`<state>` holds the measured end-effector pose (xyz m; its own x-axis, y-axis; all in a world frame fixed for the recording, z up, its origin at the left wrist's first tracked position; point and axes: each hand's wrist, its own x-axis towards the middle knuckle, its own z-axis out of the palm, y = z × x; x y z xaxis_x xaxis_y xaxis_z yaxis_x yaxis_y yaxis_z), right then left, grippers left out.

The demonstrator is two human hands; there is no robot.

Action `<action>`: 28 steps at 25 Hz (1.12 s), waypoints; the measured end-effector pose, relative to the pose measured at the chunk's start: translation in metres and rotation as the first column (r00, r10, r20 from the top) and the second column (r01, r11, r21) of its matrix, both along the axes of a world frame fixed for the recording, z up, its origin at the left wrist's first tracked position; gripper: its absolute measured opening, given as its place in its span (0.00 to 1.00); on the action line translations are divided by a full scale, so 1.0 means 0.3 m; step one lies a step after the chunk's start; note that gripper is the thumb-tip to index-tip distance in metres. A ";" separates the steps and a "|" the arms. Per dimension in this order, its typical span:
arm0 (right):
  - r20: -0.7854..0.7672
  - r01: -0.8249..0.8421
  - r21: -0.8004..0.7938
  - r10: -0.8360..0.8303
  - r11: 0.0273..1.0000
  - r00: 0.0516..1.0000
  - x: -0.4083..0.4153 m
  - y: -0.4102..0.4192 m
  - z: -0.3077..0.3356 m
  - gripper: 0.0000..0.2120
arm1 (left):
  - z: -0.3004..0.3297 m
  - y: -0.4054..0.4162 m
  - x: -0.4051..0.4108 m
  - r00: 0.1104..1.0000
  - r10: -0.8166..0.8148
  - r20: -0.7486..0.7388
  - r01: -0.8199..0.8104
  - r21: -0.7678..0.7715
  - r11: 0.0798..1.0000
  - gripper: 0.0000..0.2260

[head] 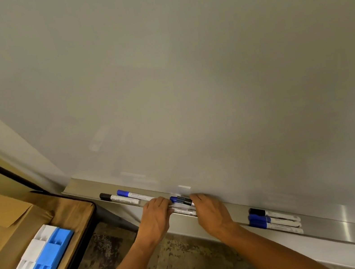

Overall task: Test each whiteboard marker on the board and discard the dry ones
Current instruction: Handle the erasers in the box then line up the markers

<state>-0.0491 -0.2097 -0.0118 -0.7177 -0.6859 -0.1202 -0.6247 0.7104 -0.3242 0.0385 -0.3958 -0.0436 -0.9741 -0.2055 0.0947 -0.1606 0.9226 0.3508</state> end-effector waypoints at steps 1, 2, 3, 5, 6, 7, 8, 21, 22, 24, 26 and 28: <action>-0.006 0.009 0.029 -0.009 1.000 1.000 -0.001 -0.008 -0.010 0.21 | -0.002 -0.011 -0.005 1.000 -0.017 0.015 0.017 -0.017 1.000 0.07; -0.014 0.022 0.056 -0.021 0.998 1.000 0.000 -0.014 -0.012 0.20 | -0.005 -0.020 -0.011 0.999 -0.044 0.028 0.045 -0.053 0.998 0.08; -0.022 0.031 0.077 -0.029 0.997 0.999 0.003 -0.020 -0.009 0.19 | -0.007 -0.029 -0.015 0.996 -0.075 0.046 0.079 -0.090 0.993 0.09; -0.037 0.028 0.108 -0.024 0.994 0.999 0.010 -0.025 -0.004 0.20 | -0.002 -0.042 -0.022 0.989 -0.115 0.092 0.124 -0.095 0.988 0.11; -0.044 0.020 0.115 -0.015 0.993 0.999 0.016 -0.025 -0.001 0.22 | 0.001 -0.047 -0.025 0.986 -0.125 0.107 0.133 -0.070 0.989 0.13; -0.043 0.009 0.111 -0.004 0.994 0.999 0.026 -0.021 0.004 0.24 | 0.002 -0.051 -0.026 0.985 -0.139 0.104 0.144 -0.044 0.989 0.14; -0.036 0.003 0.098 0.000 0.995 0.999 0.035 -0.012 0.013 0.25 | 0.002 -0.053 -0.028 0.982 -0.159 0.098 0.163 -0.029 0.986 0.15; 0.202 0.150 -0.222 -0.105 0.963 0.974 -0.032 0.416 0.239 0.14 | 0.083 0.148 -0.087 0.967 -0.245 -0.070 0.250 0.064 0.966 0.19; 0.193 0.187 -0.243 -0.141 0.952 0.971 -0.041 0.454 0.242 0.15 | 0.085 0.173 -0.099 0.964 -0.256 -0.068 0.259 0.048 0.965 0.19; 0.173 0.253 -0.278 -0.210 0.927 0.962 -0.046 0.520 0.249 0.17 | 0.078 0.218 -0.123 0.948 -0.317 -0.041 0.318 0.024 0.948 0.21; 0.147 0.293 -0.297 -0.260 0.909 0.954 -0.045 0.574 0.258 0.18 | 0.062 0.261 -0.147 0.925 -0.379 -0.016 0.379 -0.028 0.925 0.19; 0.139 0.327 -0.289 -0.298 0.900 0.944 -0.042 0.613 0.260 0.19 | 0.052 0.307 -0.162 0.915 -0.404 -0.002 0.403 -0.059 0.913 0.17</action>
